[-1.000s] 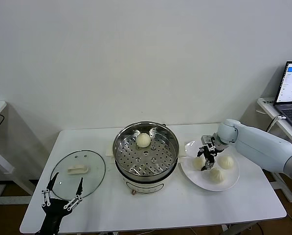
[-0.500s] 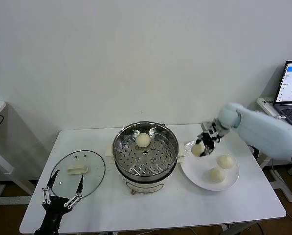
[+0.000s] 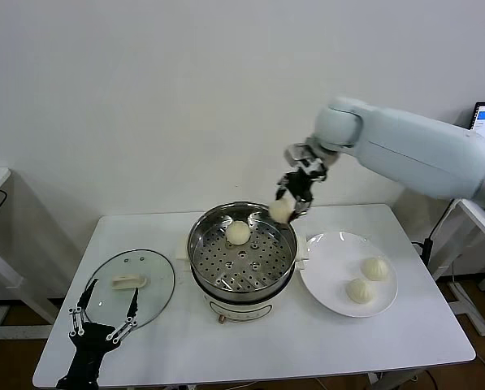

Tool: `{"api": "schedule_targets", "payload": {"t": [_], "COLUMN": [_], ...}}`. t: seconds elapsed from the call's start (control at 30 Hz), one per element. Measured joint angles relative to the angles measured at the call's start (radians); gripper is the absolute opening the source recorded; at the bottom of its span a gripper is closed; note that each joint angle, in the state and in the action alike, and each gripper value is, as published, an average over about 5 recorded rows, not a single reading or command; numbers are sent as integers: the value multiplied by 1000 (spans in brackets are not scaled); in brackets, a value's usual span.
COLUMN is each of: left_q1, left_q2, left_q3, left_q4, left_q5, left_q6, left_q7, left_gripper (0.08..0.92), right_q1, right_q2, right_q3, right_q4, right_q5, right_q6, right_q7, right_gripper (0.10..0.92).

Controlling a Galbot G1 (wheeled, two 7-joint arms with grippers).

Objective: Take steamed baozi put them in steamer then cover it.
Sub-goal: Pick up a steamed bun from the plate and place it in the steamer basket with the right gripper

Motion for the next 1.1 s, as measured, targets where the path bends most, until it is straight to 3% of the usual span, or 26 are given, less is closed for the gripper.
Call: {"api": "schedule_targets", "payload": {"t": [0.47, 1.1], "left_q1": [-7, -12], "left_q2": [-6, -9], "left_q3": [-10, -13], "left_q4": [10, 26], "left_q5": [1, 0], "left_q6": [-6, -21], "left_q7": [-3, -4], "left_gripper": [823, 823], "right_q1": [-13, -105], "right_q2": [202, 309], "right_q3": [-124, -164], "right_q4": [8, -33], "right_q5": [114, 117], "right_q6": [-112, -148], "right_q7": [145, 254], "right_gripper": [640, 689]}}
